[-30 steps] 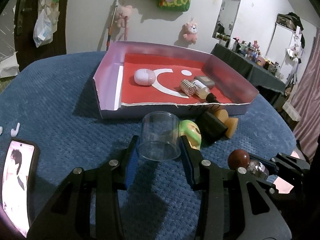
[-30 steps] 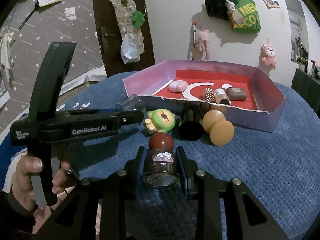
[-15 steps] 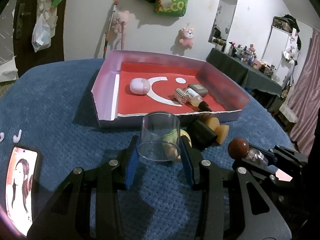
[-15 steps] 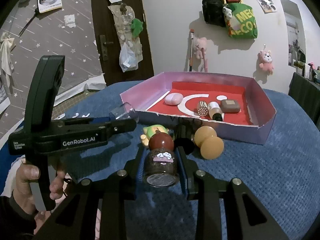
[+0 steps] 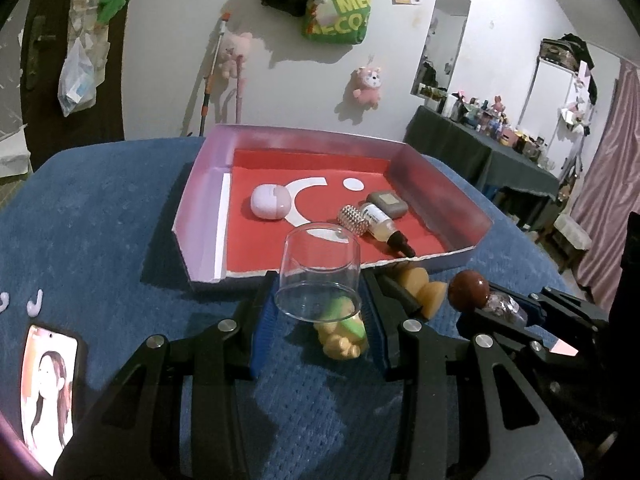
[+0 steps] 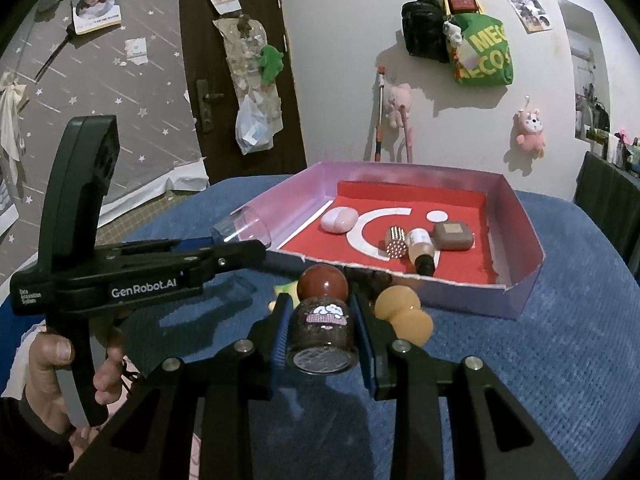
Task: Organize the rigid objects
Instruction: 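Carry the clear cup and brown jar over the red base of the box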
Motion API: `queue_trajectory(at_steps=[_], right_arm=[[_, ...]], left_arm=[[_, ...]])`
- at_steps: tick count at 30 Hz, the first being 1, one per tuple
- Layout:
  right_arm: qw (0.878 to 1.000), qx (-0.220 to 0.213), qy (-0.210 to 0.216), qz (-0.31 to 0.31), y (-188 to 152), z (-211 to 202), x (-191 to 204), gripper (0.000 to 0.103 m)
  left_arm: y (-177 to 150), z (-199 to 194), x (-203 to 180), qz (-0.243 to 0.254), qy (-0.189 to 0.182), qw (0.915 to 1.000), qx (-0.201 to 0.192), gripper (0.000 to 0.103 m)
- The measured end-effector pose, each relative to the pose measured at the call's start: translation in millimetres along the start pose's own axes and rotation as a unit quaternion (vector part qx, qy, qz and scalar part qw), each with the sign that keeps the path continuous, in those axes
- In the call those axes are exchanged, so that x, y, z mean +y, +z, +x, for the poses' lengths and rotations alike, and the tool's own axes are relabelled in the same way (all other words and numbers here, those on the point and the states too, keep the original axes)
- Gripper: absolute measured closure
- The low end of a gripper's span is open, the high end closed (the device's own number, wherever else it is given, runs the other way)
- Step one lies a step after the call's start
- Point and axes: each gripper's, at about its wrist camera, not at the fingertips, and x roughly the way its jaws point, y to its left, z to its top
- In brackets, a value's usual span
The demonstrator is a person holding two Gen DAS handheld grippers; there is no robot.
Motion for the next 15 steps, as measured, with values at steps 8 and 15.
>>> queue_trajectory(at_steps=[8, 15], right_arm=[[1.0, -0.001, 0.0, 0.011, 12.8, 7.8, -13.1, 0.07], [1.0, 0.001, 0.001, 0.015, 24.0, 14.3, -22.3, 0.07]], left_arm=[[9.0, 10.8, 0.1, 0.001, -0.004, 1.0, 0.005, 0.065], [16.5, 16.6, 1.0, -0.001, -0.007, 1.0, 0.007, 0.065]])
